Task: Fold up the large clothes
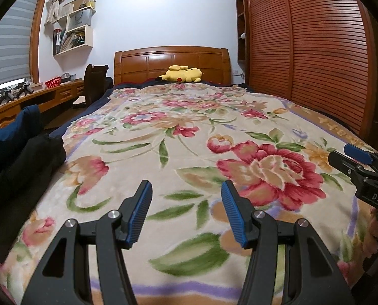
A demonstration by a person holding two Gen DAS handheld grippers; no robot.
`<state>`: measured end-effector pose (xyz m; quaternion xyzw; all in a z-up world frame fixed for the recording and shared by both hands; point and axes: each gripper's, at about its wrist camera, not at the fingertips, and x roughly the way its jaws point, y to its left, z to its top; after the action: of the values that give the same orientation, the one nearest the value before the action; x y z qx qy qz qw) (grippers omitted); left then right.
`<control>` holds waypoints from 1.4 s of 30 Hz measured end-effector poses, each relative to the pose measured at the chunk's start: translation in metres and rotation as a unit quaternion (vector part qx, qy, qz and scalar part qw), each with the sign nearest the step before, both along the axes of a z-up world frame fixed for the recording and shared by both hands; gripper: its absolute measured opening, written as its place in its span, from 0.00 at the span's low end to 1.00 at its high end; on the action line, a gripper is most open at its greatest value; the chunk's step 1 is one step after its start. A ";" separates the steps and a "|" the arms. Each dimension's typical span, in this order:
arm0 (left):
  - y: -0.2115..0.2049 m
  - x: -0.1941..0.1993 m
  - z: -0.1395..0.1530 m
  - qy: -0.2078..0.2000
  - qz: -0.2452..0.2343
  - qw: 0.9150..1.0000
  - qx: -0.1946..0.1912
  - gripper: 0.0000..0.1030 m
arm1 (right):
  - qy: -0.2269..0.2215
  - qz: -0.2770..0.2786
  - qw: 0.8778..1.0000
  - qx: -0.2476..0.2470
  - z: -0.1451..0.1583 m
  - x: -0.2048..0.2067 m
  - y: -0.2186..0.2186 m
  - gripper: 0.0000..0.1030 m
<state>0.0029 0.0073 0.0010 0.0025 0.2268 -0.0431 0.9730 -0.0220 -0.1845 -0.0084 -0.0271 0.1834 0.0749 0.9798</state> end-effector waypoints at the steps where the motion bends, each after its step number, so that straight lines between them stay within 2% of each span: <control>1: 0.000 0.000 0.000 0.000 0.001 1.000 0.001 0.54 | 0.000 0.000 1.000 0.000 0.000 0.000 0.000 0.74; 42: 0.006 -0.002 0.005 -0.006 0.002 1.000 -0.002 0.54 | -0.002 -0.003 1.000 0.000 -0.004 0.004 -0.004 0.74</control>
<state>0.0009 0.0134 0.0059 0.0007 0.2208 -0.0411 0.9745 -0.0183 -0.1883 -0.0123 -0.0263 0.1812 0.0720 0.9805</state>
